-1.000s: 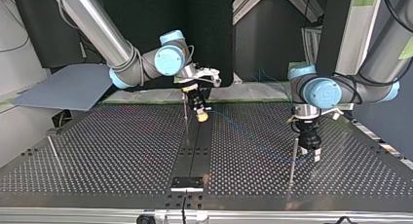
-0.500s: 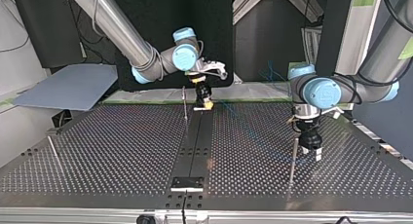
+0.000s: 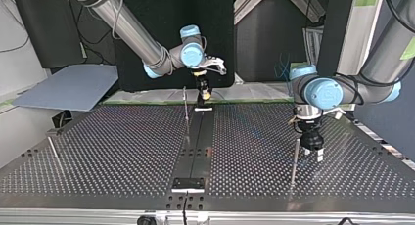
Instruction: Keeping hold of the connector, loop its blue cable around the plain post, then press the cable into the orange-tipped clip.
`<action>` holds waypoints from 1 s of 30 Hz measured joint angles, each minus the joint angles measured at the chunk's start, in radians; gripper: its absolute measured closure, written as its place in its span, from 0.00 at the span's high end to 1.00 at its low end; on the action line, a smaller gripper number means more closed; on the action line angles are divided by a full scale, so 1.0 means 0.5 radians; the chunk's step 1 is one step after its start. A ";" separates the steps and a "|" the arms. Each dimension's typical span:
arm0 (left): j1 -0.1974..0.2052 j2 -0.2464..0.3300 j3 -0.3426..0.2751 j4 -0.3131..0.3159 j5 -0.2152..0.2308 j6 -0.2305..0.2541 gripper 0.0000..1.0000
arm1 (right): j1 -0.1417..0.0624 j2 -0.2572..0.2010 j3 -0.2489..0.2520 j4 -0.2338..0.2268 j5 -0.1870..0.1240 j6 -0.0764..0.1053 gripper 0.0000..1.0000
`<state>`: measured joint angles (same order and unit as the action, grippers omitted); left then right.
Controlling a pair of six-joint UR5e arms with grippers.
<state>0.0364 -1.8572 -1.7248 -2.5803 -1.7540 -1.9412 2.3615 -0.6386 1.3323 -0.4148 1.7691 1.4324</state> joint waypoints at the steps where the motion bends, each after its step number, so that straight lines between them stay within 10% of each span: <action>1: 0.000 -0.001 0.000 0.000 0.000 0.000 1.00 | 0.000 0.023 0.000 -0.012 0.016 0.002 0.00; 14: 0.000 0.000 0.000 -0.005 -0.001 0.000 1.00 | -0.012 0.277 0.020 -0.218 0.182 0.093 0.00; 23: 0.008 0.000 0.002 -0.008 0.002 -0.015 1.00 | -0.084 0.452 0.173 -0.389 0.217 0.239 0.00; 30: 0.012 0.001 0.002 -0.009 0.001 -0.024 1.00 | -0.129 0.582 0.305 -0.522 0.281 0.261 0.00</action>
<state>0.0425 -1.8568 -1.7236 -2.5850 -1.7537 -1.9532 2.2968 -0.3476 1.4848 -0.6756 1.9099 1.5630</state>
